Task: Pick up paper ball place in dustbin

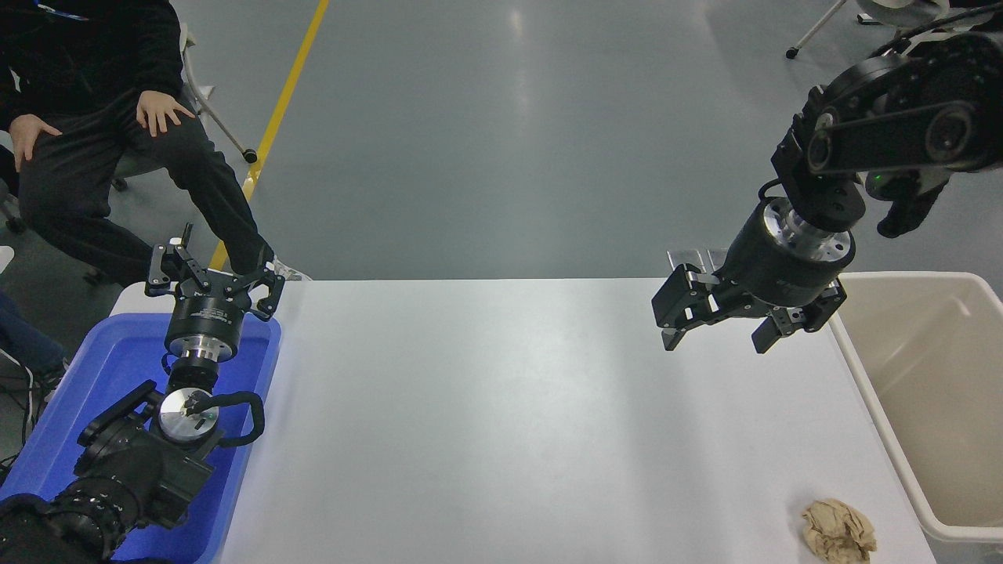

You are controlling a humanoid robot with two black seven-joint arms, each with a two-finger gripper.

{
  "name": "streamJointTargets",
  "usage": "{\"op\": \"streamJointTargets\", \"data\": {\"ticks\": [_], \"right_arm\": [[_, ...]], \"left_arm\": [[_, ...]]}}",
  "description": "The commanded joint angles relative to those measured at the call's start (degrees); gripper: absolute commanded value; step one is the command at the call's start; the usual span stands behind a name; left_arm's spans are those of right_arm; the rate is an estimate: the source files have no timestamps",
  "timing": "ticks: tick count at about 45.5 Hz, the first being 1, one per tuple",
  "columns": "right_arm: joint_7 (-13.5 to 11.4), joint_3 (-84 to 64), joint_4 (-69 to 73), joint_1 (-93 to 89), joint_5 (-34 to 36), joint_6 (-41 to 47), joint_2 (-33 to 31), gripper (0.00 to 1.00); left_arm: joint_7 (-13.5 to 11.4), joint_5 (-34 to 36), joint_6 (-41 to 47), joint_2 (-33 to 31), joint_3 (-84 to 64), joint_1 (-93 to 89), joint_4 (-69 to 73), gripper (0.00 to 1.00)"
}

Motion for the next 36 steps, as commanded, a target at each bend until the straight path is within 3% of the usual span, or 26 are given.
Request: {"op": "streamJointTargets", "data": {"ticks": [1,36], "right_arm": [[0.0,0.1,0.01,-0.22,-0.11,-0.56,0.01,1.0],[0.0,0.98,-0.08,-2.07,-0.73,-1.17,-2.89,1.0]], "left_arm": [[0.0,0.0,-0.01,0.0,0.0,0.0,0.07,0.99],[0.0,0.0,-0.01,0.0,0.08,0.0,-0.02,0.99]]}}
